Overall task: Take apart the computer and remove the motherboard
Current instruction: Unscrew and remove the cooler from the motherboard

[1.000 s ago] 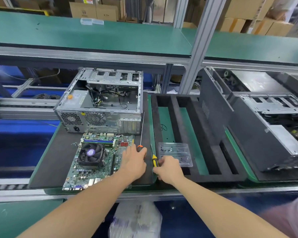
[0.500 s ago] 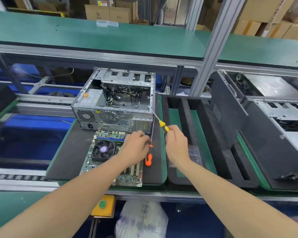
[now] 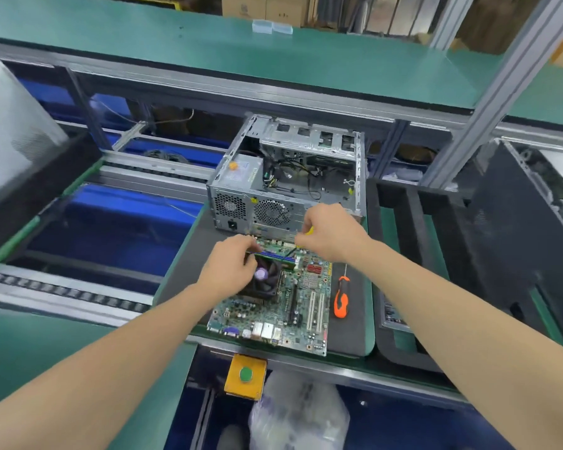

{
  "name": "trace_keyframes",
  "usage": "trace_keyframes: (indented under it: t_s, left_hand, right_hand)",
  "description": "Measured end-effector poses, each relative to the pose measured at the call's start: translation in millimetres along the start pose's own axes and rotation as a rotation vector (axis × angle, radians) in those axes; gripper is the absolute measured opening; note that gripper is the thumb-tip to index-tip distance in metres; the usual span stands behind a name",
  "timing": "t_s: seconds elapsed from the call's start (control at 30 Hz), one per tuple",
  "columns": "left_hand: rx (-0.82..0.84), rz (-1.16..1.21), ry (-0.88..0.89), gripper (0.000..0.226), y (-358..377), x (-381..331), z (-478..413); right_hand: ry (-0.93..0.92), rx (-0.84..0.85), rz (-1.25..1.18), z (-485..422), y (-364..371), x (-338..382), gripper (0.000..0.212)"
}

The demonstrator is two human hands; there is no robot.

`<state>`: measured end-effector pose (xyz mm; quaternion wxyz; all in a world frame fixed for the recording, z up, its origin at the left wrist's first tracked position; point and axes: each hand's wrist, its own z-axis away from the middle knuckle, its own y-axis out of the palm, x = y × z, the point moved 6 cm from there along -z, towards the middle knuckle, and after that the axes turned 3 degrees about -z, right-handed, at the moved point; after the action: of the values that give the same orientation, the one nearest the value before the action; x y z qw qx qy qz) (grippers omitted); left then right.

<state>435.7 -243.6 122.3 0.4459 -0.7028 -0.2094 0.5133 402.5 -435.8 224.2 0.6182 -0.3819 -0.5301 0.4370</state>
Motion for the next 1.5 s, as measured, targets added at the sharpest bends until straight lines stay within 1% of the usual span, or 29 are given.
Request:
trace_keyframes:
  t_s: [0.07, 0.13, 0.23, 0.33, 0.43, 0.5, 0.6, 0.77, 0.87, 1.1, 1.27, 1.5]
  left_hand:
    - [0.050, -0.031, 0.063, 0.024, 11.1, -7.5, -5.3]
    - [0.094, -0.069, 0.128, 0.025, 23.1, -15.6, -11.0]
    - [0.134, -0.117, 0.192, 0.028, 41.3, -22.0, -18.1]
    - [0.097, -0.140, 0.197, 0.029, 51.9, -20.8, -21.0]
    - [0.063, -0.227, 0.230, 0.028, 57.9, -19.1, -21.7]
    - [0.066, -0.285, 0.221, 0.027, 60.1, -17.0, -22.6]
    - [0.055, -0.374, 0.195, 0.025, 61.1, -14.2, -21.8]
    - [0.040, -0.320, 0.181, 0.021, 60.3, -13.1, -21.6]
    - [0.067, -0.297, 0.186, 0.021, 61.5, -14.6, -22.0]
    - [0.105, -0.347, 0.179, 0.028, 61.3, -15.8, -21.8]
    - [0.115, -0.386, 0.188, 0.031, 60.8, -17.4, -22.6]
    - [0.111, -0.392, 0.205, 0.030, 62.7, -16.4, -22.4]
  right_hand:
    - [0.030, 0.026, 0.062, -4.5, 1.7, 4.3, 0.033]
    - [0.020, 0.046, 0.114, -7.5, 3.3, 7.9, 0.037]
    - [0.013, 0.065, 0.124, -9.5, 5.9, 8.3, 0.040]
    - [0.017, 0.070, 0.109, -11.5, 8.6, 6.1, 0.039]
    - [0.011, 0.048, 0.084, -13.5, 8.9, 6.1, 0.036]
    - [0.023, 0.048, 0.066, -14.3, 10.0, 6.0, 0.033]
    - [0.044, 0.068, 0.047, -13.7, 13.6, 6.8, 0.034]
    - [0.035, 0.069, 0.038, -13.8, 10.1, 4.6, 0.037]
    - [0.013, 0.048, 0.048, -13.9, 7.3, 6.7, 0.037]
    - [0.047, 0.069, 0.020, -16.7, 17.0, 7.8, 0.036]
    - [0.009, 0.109, 0.085, -15.5, 18.7, 10.8, 0.031]
    - [0.039, 0.095, 0.056, -12.6, 14.3, 8.5, 0.036]
